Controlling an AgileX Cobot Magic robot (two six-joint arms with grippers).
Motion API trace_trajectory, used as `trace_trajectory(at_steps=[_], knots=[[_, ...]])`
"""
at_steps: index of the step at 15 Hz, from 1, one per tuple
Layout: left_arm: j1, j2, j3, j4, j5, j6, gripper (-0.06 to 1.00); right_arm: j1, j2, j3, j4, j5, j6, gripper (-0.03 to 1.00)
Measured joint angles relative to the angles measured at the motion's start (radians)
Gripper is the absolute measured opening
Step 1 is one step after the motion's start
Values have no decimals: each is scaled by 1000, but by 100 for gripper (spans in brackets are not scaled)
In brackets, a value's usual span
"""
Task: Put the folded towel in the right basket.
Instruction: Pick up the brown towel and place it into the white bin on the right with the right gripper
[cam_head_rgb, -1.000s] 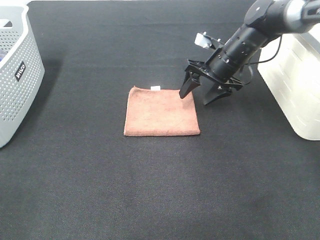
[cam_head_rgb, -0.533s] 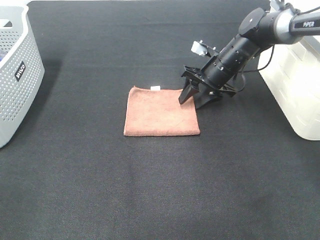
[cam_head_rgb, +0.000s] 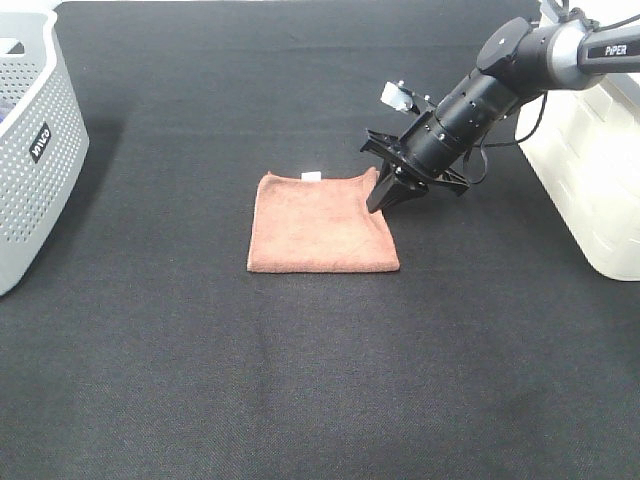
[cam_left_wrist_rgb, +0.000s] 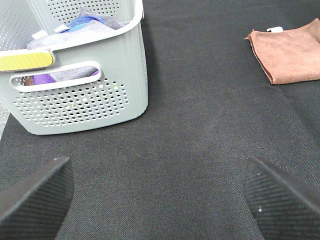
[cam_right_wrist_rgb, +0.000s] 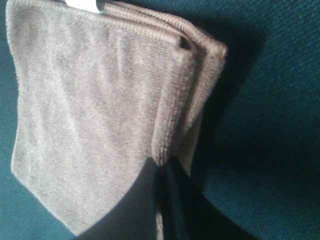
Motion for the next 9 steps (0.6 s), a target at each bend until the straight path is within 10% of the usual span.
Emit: trace_trajectory(at_steps=[9], knots=[[0,0,0,0,0,0,87,0,-244,-4,-86,32,0,0]])
